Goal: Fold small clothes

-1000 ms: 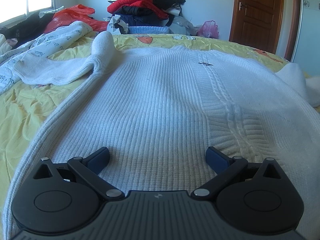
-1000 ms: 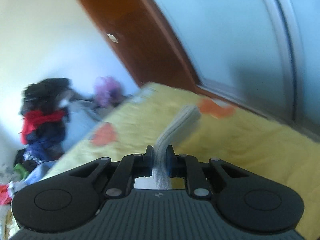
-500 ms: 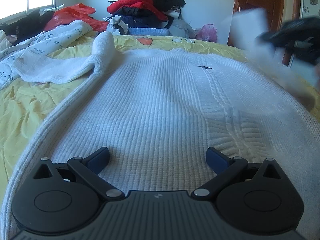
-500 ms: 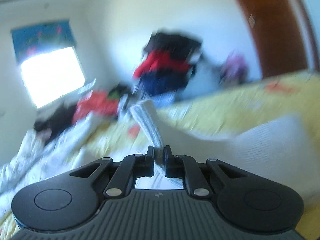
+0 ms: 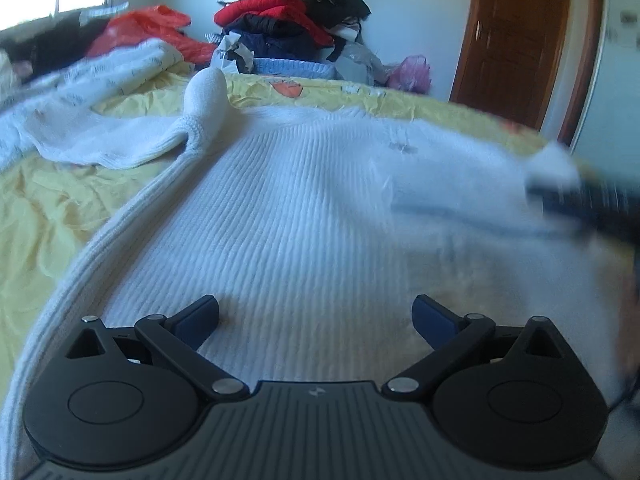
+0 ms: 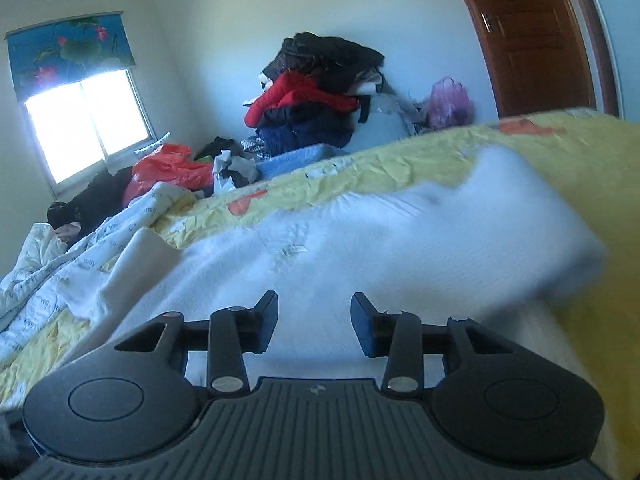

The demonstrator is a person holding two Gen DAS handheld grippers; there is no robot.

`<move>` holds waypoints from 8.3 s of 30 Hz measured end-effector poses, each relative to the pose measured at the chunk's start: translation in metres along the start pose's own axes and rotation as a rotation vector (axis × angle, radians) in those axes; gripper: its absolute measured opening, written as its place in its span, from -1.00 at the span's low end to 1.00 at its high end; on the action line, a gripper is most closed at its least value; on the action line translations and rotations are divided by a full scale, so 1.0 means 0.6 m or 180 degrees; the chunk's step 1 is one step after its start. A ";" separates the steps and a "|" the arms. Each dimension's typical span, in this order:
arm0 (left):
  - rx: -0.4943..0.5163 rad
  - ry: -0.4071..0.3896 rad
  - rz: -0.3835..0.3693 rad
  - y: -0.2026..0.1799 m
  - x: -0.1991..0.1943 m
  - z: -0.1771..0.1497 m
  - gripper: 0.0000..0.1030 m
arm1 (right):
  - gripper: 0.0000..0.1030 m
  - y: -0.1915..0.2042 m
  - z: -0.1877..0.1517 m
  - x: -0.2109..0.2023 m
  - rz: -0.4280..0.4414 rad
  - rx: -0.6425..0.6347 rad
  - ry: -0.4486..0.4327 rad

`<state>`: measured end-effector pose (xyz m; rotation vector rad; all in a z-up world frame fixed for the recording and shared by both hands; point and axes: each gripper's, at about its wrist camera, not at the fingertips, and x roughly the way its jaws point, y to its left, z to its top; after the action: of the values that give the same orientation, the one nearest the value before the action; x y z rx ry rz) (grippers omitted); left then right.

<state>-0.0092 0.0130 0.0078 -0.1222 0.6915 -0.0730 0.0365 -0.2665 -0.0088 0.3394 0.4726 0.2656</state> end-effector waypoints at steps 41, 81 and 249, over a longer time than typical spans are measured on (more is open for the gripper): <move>-0.0605 0.0157 0.0113 0.037 0.205 0.171 -0.83 | 0.19 -0.059 -0.027 -0.015 0.0157 0.0664 0.0011; -0.2223 -0.1152 0.0258 0.405 0.058 0.168 0.63 | 0.58 -0.031 0.097 0.227 -0.0889 -0.0830 0.0460; -0.1289 -0.1174 -0.0346 0.035 0.162 0.088 1.00 | -0.83 -0.186 0.135 0.129 -0.0131 0.0825 0.0926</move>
<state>0.0999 0.0280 -0.0163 -0.5487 0.3227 -0.0125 0.1612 -0.3637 -0.0143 0.5469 0.8035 0.2142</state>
